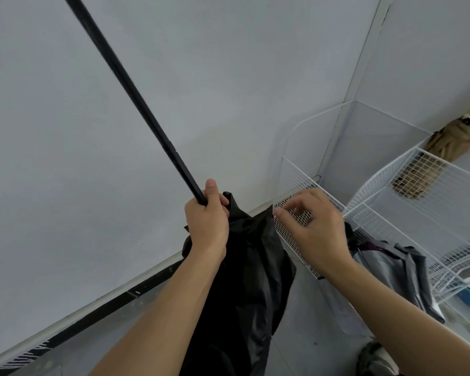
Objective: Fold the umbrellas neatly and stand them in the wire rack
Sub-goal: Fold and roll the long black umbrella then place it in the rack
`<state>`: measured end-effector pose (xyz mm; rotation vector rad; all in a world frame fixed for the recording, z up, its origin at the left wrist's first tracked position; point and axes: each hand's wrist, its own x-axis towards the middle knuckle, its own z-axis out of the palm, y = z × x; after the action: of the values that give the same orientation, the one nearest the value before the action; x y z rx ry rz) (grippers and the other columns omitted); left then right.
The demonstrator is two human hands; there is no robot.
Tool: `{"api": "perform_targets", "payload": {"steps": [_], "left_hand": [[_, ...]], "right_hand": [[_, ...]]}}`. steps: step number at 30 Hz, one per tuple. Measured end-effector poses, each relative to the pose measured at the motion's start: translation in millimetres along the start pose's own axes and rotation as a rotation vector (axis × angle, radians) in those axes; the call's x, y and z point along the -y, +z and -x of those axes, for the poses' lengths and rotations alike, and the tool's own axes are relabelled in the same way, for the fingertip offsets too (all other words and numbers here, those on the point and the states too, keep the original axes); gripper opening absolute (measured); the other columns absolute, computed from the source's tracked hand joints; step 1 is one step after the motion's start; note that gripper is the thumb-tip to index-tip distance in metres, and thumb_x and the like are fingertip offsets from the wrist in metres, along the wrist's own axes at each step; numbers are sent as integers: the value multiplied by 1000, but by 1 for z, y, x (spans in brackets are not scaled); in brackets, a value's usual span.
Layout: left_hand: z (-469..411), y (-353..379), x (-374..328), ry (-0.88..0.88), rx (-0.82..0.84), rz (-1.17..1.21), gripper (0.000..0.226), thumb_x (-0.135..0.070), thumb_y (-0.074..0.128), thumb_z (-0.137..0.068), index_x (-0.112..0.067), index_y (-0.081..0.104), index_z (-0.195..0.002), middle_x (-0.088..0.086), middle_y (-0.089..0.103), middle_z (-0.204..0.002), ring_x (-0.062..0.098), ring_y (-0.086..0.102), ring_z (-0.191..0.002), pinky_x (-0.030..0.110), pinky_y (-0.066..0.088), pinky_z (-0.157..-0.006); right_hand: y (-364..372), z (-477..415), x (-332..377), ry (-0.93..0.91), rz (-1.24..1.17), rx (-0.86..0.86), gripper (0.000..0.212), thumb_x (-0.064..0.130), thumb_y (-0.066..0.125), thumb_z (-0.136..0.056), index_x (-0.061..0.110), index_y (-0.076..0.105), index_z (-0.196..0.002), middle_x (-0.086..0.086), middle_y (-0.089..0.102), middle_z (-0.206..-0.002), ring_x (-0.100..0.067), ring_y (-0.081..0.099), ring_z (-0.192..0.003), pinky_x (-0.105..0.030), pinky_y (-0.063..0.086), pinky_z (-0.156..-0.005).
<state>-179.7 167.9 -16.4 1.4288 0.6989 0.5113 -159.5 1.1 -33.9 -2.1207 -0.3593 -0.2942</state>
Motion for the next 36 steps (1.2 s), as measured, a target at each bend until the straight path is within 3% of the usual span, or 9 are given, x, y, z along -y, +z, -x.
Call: {"api": "perform_targets", "payload": {"steps": [4,7,11,17,21,24,27,30,36], "left_hand": [[-4,-2,-3,44,-83,17,51,-41,45,-103,-9,52,-64,-4,41,-46,5,37,-37,15,35,-41],[-2,-1,-5,84,-95,50,52,-38,44,-104,-9,51,-62,-5,40,-44,5,34,-36,15,32,-40],[2,3,-2,67,-51,48,52,-39,44,-104,-9,52,-62,-11,38,-38,5,37,-38,17,35,-45],[0,3,1,33,-71,35,52,-39,44,-104,-10,52,-61,-10,41,-40,4,39,-37,15,37,-44],[-8,0,-3,15,-167,70,51,-40,44,-104,-8,53,-65,-2,43,-49,4,38,-36,13,36,-42],[-12,-2,-7,20,-212,100,50,-39,43,-104,-8,53,-66,0,43,-50,4,38,-36,13,37,-42],[-14,-3,-8,25,-207,123,50,-39,44,-104,-8,52,-65,-2,41,-47,5,37,-37,14,37,-43],[-11,-2,-7,26,-176,111,50,-39,44,-103,-7,52,-66,-5,40,-45,5,37,-37,14,37,-43],[-5,3,-7,42,-58,107,51,-39,45,-103,-8,52,-64,-11,37,-39,6,36,-39,16,37,-46]], "right_hand": [[-8,12,13,57,141,336,55,82,53,-70,27,60,-61,14,58,-57,-3,56,-58,-29,44,-56],[6,22,6,51,285,606,41,68,62,-77,29,57,-63,12,56,-61,-4,55,-62,-32,48,-60],[11,17,4,177,-306,489,37,20,70,-91,23,54,-58,13,46,-54,-4,43,-53,-24,37,-53],[3,9,10,322,-525,545,13,7,66,-93,18,71,-88,5,75,-81,-7,70,-77,-21,54,-72],[-13,11,12,145,-282,223,7,28,74,-86,28,69,-81,8,72,-81,-13,67,-76,-34,56,-71],[-21,23,16,-15,-193,189,20,45,68,-81,28,62,-70,7,63,-77,-17,60,-70,-39,51,-61],[-18,26,6,-146,75,76,9,35,67,-83,28,68,-90,16,62,-99,-6,59,-91,-26,47,-67],[-20,19,-7,-85,280,78,39,30,71,-87,31,61,-124,16,55,-126,-5,52,-114,-26,43,-79],[-13,14,-1,-262,289,-130,19,25,62,-92,18,71,-108,8,68,-102,-10,55,-101,-15,35,-78]]}}
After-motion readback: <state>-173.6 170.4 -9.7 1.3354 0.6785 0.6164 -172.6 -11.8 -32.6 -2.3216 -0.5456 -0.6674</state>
